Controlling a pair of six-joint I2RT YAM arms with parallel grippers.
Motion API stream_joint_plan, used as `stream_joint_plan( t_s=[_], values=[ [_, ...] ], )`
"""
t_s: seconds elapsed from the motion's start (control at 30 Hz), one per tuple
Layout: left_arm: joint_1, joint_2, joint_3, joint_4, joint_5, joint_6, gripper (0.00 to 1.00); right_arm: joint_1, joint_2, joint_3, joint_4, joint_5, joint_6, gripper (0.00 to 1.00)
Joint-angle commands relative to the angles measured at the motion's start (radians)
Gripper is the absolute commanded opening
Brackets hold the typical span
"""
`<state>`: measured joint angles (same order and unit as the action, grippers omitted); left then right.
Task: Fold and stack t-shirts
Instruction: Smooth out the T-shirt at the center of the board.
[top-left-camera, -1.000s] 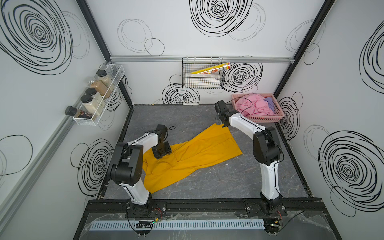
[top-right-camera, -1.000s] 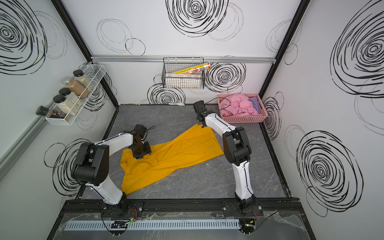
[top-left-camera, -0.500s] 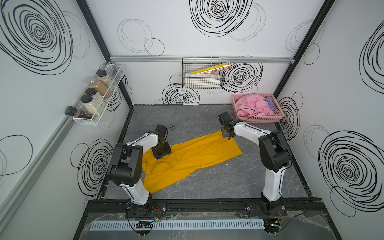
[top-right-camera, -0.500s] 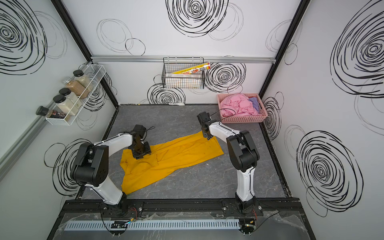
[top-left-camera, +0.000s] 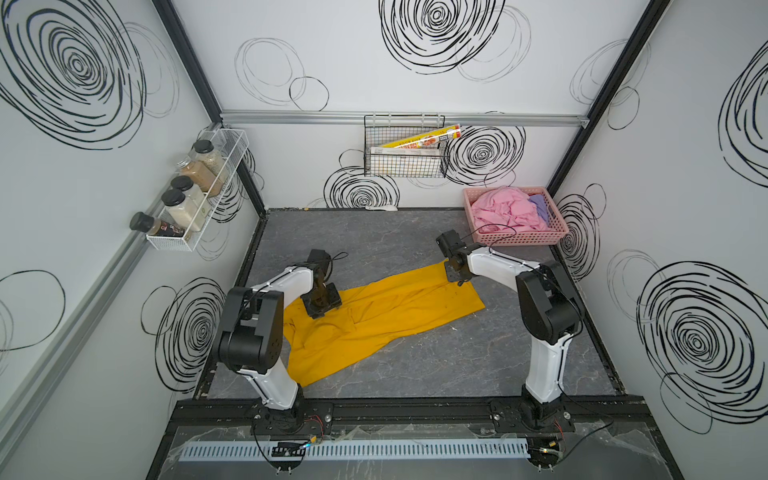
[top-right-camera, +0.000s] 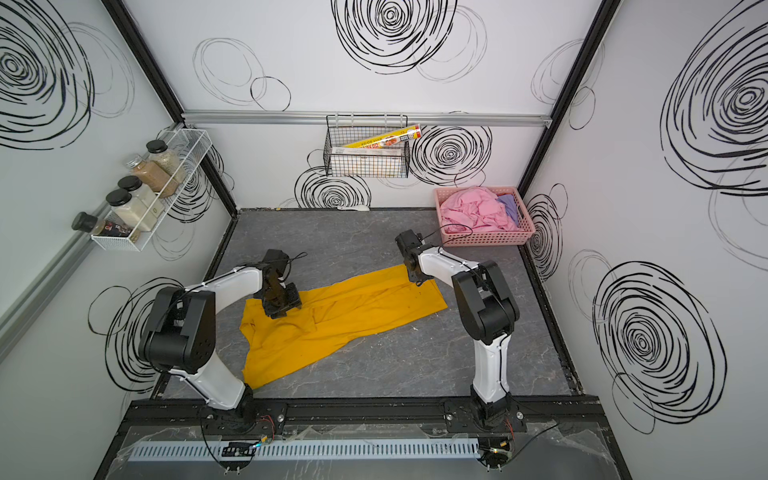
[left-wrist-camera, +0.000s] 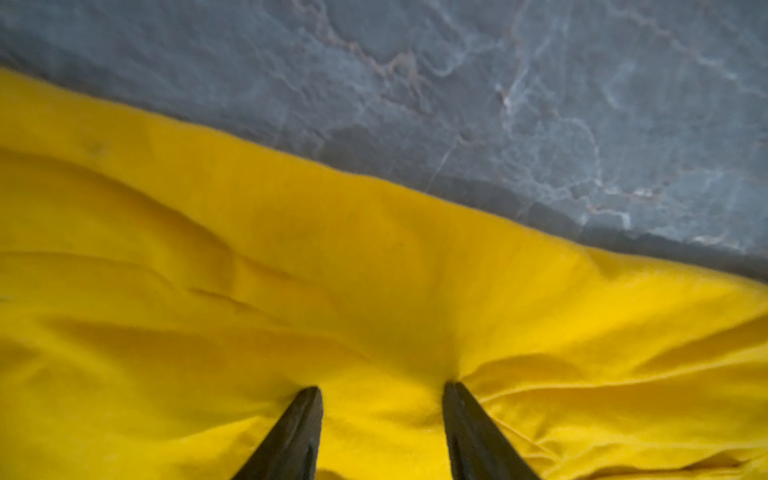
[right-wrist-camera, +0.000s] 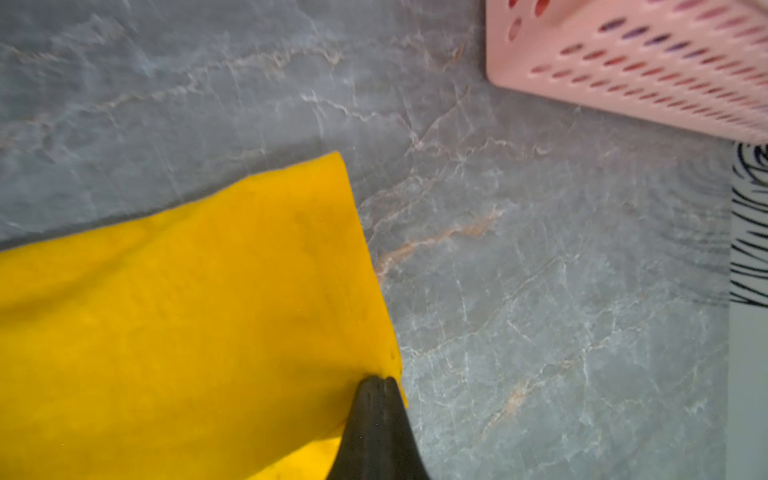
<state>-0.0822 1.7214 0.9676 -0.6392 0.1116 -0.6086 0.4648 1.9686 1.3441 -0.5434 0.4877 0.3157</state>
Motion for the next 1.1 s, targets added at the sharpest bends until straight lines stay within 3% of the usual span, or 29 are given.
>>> stream_joint_plan(
  t_s=[0.0,0.03,0.07,0.1,0.2,0.33,0.53,0.63,0.67,0.7,1.07],
  values=[
    [0.032,0.101,-0.087,-0.017,-0.054,0.014,0.54,-0.005,0.016,-0.005,-0.061,0.025,0.042,0.0],
    [0.033,0.103,-0.084,-0.017,-0.053,0.013,0.54,-0.005,0.022,-0.002,-0.066,0.035,0.043,0.0],
    [0.033,0.103,-0.081,-0.017,-0.05,0.013,0.54,-0.005,0.033,0.01,-0.077,0.044,0.045,0.06],
    [0.034,0.104,-0.081,-0.019,-0.047,0.012,0.54,-0.005,0.048,0.028,-0.09,0.049,0.043,0.19],
    [0.034,0.103,-0.081,-0.019,-0.046,0.012,0.54,-0.005,0.072,0.072,-0.143,0.065,0.063,0.43],
    [0.042,0.089,-0.087,-0.019,-0.048,0.01,0.54,-0.006,0.023,0.105,-0.161,0.065,0.061,0.51],
    [0.044,0.045,-0.089,-0.017,-0.033,0.01,0.54,-0.006,-0.012,0.229,-0.205,0.071,0.024,0.44],
    [0.043,0.01,-0.087,-0.011,-0.01,0.007,0.54,-0.006,-0.003,0.289,-0.211,0.066,0.009,0.29],
    [0.044,0.002,-0.084,-0.013,-0.003,0.003,0.54,-0.005,0.003,0.296,-0.209,0.06,0.003,0.18],
    [0.045,-0.006,-0.083,-0.011,0.003,0.0,0.54,-0.006,0.011,0.297,-0.202,0.055,-0.002,0.01],
    [0.109,-0.081,-0.059,0.04,0.181,-0.059,0.54,-0.005,0.064,0.151,-0.099,-0.038,-0.013,0.0]
  ],
)
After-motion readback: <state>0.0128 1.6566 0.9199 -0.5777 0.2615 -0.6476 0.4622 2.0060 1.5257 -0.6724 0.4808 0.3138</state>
